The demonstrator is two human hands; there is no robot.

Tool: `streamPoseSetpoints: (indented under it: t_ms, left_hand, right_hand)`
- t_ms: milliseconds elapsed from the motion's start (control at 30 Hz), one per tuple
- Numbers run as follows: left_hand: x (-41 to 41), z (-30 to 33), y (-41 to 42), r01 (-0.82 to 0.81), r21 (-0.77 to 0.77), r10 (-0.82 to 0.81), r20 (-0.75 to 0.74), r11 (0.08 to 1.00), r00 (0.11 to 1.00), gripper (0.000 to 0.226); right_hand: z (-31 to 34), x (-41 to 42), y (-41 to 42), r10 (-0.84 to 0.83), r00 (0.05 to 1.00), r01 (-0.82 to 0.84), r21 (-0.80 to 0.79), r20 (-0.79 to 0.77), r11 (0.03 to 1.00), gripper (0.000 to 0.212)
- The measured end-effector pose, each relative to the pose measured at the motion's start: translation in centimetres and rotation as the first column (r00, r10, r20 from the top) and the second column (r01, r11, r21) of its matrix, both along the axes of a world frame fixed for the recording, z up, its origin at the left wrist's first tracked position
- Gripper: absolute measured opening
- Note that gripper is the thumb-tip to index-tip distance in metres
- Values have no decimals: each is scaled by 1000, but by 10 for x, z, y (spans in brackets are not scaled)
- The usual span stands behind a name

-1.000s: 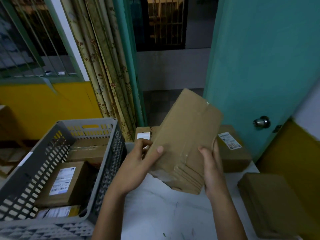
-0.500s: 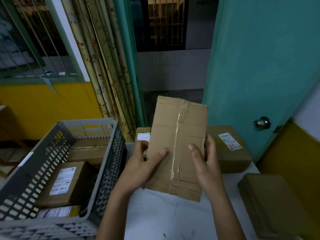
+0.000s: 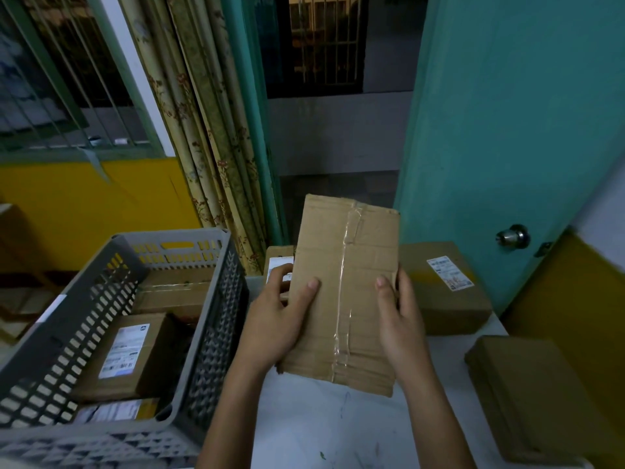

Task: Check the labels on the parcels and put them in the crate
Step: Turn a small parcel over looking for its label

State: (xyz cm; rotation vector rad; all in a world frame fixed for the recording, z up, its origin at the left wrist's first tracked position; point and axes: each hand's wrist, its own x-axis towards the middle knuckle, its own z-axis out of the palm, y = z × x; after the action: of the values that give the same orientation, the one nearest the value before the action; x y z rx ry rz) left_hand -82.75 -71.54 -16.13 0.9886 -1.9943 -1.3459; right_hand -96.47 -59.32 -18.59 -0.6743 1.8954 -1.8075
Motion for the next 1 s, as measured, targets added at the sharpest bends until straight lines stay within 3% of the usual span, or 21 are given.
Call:
streamPoseSetpoints:
  t_ms: [167,300,433,600,667,900,1000]
  left_hand:
    - [-2,-9,0,-74,-65,75,19,995,997,41]
    - [-3,-12,-3,-51,-93,57,57,994,997,64]
    - [-3,-13,-5,-11,-60,14,57,998,998,29]
    - [-9,-17,-1,-9,81,13,-46,997,999,36]
    - [-13,-18,2,-16,111,25,-82,994,996,40]
    - [-12,-23,0,8,2,-8,-97,1000,995,57]
    - [-9,-23,1,35,19,-33,-126,999,992,49]
  right_hand:
    - [-2,-3,-2,-10,1000,9,55,20,998,45]
    - [-1,-6,-1,3,999,-5,71,33,997,44]
    - [-5,-6,-2,7,1000,-8,124,6,992,44]
    - [1,-3,1,-4,996,2,20,92,1000,31]
    - [2,1,0,-11,997,11,1,75,1000,34]
    - [-7,-1,0,-36,999,36,-19,-3,999,49]
    - [-8,-1,-1,-1,1000,0,-20,-31,1000,67]
